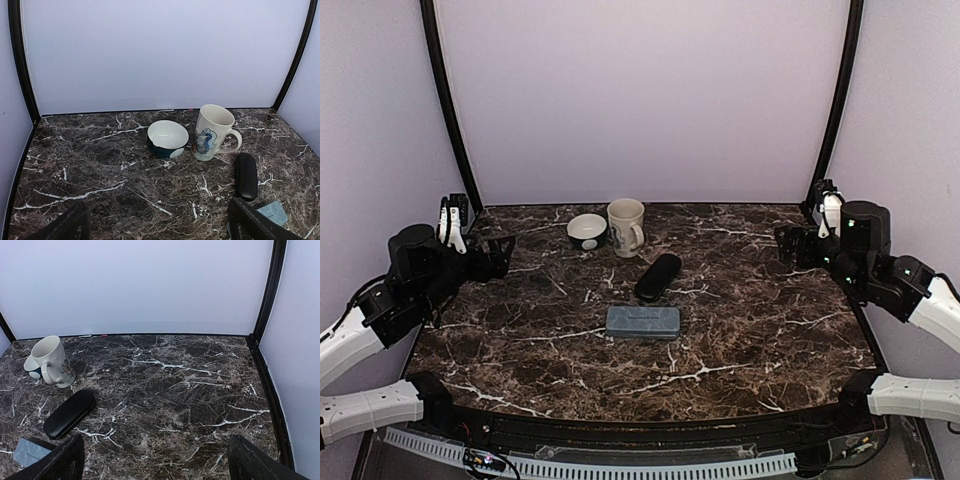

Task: Organize the sunglasses
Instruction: Reset both arms

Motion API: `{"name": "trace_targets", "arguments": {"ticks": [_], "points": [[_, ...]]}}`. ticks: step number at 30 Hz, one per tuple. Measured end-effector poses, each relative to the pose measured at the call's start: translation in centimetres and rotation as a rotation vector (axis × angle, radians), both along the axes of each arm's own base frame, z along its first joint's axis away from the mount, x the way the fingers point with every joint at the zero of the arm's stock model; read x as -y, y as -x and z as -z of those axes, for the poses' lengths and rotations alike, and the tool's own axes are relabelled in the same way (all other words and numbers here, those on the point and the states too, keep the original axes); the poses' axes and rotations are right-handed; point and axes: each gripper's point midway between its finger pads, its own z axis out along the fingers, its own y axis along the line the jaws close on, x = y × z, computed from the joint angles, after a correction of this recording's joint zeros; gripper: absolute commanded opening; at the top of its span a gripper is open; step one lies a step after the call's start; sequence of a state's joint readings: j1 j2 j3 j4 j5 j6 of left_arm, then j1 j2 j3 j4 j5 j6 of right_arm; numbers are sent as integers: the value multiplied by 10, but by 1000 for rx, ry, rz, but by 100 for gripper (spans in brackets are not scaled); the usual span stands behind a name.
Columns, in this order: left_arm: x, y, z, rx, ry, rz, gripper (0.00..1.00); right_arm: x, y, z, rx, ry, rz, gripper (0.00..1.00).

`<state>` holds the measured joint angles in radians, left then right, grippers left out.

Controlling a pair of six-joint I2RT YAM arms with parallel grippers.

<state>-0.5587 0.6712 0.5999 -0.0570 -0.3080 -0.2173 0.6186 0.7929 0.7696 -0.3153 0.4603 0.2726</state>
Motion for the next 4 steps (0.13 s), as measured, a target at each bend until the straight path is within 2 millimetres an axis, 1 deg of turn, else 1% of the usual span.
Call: {"name": "trace_targets", "arguments": {"ticks": [4], "points": [[0, 0, 0, 0, 0, 0, 98, 0, 0, 0, -1, -2, 1, 100]]}}
